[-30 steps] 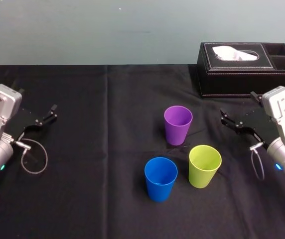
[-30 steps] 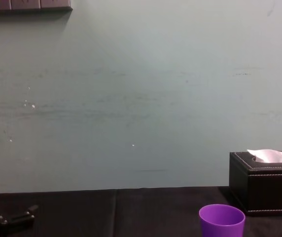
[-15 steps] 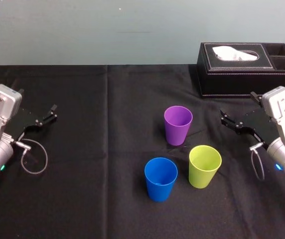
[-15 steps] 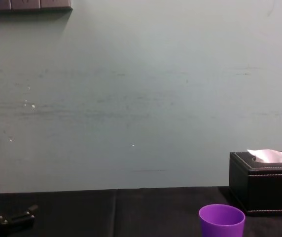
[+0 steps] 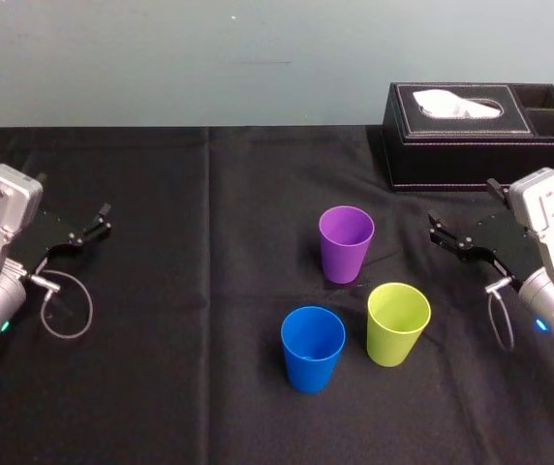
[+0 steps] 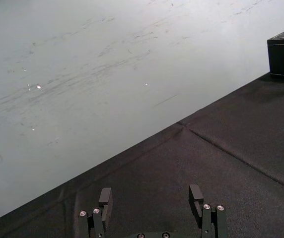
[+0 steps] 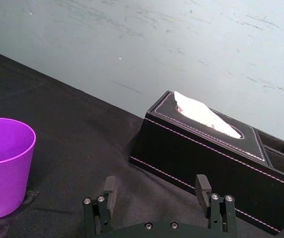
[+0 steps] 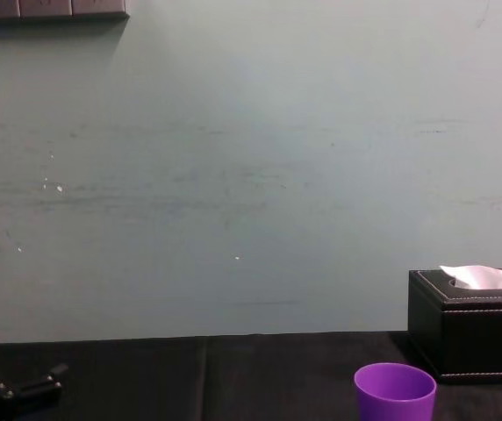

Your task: Stack the three plastic cups sequentially using one hand.

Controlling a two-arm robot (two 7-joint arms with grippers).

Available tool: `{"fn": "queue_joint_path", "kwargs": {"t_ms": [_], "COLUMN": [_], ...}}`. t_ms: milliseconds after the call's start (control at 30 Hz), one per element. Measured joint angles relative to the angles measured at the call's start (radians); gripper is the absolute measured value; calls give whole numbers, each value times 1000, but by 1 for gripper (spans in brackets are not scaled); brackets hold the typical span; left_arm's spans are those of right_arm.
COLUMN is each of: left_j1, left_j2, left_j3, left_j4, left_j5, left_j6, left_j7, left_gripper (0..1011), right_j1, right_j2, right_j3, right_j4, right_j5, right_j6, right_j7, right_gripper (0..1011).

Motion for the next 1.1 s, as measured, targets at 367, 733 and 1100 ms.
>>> {"fn": "queue_joint_path", "kwargs": {"t_ms": [367,733,1100], "left_j1": [0,0,0], "left_j2": [0,0,0], "left_j3": [0,0,0], "left_j4": [0,0,0], "left_j5": [0,0,0], "left_j6": [0,0,0], "left_j7": [0,0,0], "left_gripper": [1011,1011,1011], "right_j1": [0,-111,-316], "right_j2": [-1,36,119], "right_j3": [1,91,206], "right_j4": [0,-104,-260], "right_j5": [-1,95,193], "right_j6": [1,-26,-118], "right_j7": [1,66,139], "right_gripper": [1002,1003,1002]}}
